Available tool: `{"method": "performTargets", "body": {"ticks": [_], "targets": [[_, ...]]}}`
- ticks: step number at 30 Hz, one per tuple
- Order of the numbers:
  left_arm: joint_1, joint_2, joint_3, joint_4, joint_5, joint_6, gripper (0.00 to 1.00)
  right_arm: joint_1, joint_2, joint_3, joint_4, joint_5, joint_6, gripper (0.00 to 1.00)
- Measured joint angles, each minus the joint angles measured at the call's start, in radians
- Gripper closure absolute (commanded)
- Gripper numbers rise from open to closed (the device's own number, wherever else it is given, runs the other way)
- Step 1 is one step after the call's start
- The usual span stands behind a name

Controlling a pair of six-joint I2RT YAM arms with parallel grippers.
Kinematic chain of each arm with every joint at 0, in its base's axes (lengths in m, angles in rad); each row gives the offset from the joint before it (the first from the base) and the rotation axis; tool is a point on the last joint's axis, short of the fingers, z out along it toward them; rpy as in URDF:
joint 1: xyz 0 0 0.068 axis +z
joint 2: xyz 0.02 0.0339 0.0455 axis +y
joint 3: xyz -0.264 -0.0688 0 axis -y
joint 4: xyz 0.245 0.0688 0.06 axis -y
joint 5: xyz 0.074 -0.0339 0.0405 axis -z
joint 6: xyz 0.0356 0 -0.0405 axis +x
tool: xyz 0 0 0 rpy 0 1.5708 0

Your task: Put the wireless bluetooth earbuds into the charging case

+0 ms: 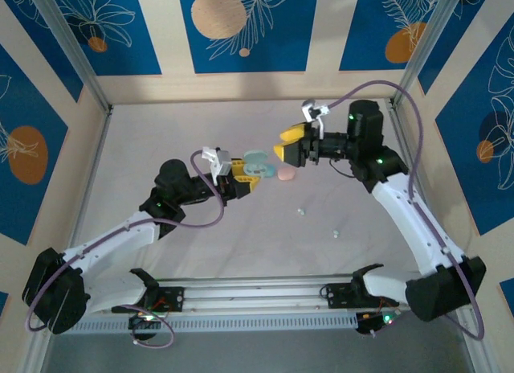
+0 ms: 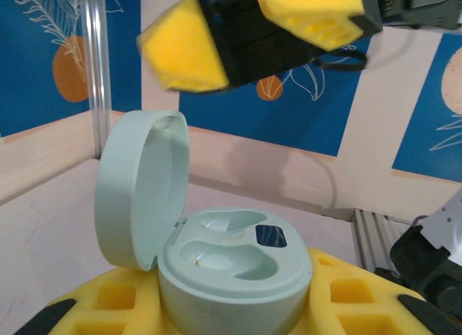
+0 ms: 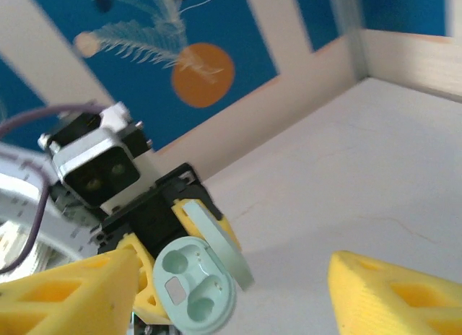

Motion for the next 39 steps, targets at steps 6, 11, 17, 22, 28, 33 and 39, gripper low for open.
{"method": "performTargets", "body": {"ticks": [6, 11, 17, 22, 28, 33, 39], "targets": [[-0.001, 0.000, -0.024, 0.061, -0.049, -0.029, 0.69, -0.159, -0.032, -0.033, -0.163, 0.214, 0.138, 0.59], [-0.002, 0.000, -0.026, 0.074, -0.064, -0.032, 0.68, -0.290, 0.123, -0.149, -0.303, 0.261, 0.234, 0.65], [-0.002, 0.000, -0.026, 0.076, -0.072, -0.032, 0.68, -0.243, 0.229, -0.271, -0.398, 0.316, 0.266, 0.65], [-0.003, 0.000, -0.026, 0.076, -0.075, -0.032, 0.68, -0.182, 0.297, -0.287, -0.412, 0.370, 0.277, 0.63], [-0.004, -0.005, -0.026, 0.071, -0.080, -0.032, 0.68, -0.183, 0.273, -0.345, -0.433, 0.529, 0.348, 0.60], [-0.006, -0.010, -0.026, 0.071, -0.083, -0.032, 0.68, -0.246, 0.145, -0.453, -0.442, 0.616, 0.423, 0.53], [-0.009, -0.010, -0.026, 0.071, -0.083, -0.032, 0.68, -0.325, 0.067, -0.570, -0.438, 0.628, 0.482, 0.51]]}}
